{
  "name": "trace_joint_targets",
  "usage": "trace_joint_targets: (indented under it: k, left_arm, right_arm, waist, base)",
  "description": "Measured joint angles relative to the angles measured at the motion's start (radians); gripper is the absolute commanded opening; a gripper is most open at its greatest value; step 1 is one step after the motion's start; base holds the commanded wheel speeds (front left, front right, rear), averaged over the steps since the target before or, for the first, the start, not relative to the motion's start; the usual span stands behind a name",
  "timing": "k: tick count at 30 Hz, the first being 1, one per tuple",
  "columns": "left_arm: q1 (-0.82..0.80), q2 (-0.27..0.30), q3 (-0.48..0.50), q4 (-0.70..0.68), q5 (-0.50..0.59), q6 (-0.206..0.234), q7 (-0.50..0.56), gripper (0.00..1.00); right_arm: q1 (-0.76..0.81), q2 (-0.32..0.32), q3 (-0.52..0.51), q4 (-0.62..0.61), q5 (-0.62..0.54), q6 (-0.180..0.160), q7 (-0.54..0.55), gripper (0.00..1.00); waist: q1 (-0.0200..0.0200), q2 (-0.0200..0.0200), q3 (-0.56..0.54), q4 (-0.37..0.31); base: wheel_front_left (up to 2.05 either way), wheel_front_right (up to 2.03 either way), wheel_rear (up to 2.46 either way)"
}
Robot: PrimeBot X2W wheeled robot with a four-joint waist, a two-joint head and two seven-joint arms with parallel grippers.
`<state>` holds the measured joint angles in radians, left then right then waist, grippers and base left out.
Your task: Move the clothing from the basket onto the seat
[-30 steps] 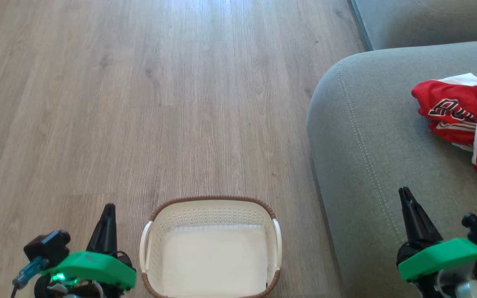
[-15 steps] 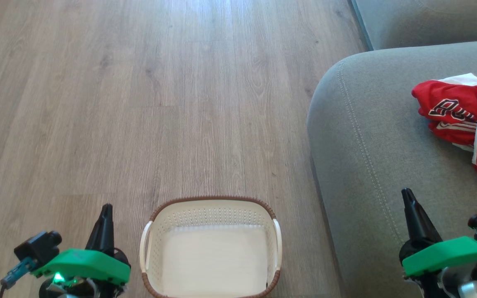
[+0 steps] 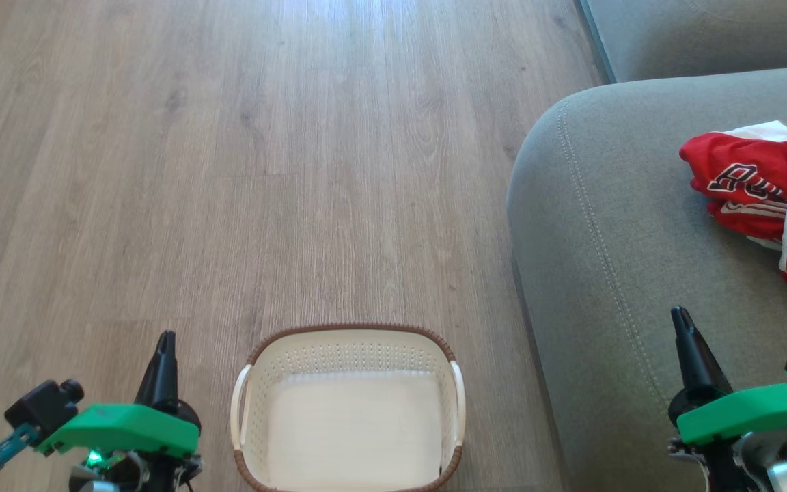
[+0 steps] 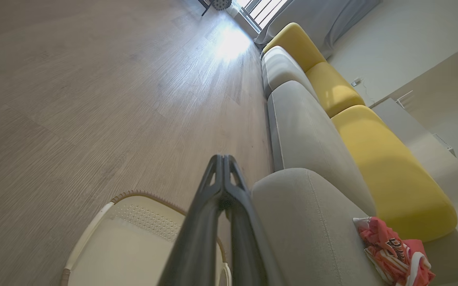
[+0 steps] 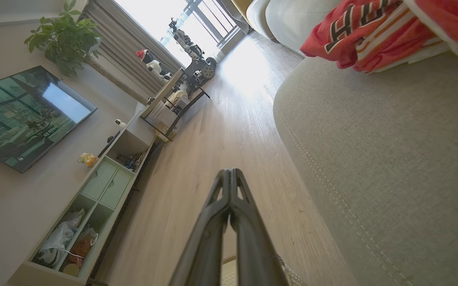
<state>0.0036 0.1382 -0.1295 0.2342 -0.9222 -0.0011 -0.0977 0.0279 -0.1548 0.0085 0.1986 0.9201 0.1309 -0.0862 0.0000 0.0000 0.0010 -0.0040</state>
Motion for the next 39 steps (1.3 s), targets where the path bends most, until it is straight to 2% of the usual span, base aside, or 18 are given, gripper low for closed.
trace_joint_targets:
  k: [39]
  left_arm:
    - [-0.023, -0.049, 0.11, 0.023, -0.362, -0.062, 0.108, 0.0]
  right_arm:
    - [-0.044, 0.055, -0.067, 0.038, 0.367, 0.0, 0.096, 0.0]
  waist:
    - [0.0, 0.0, 0.001, 0.002]
  base:
    - [0.0, 0.0, 0.0]
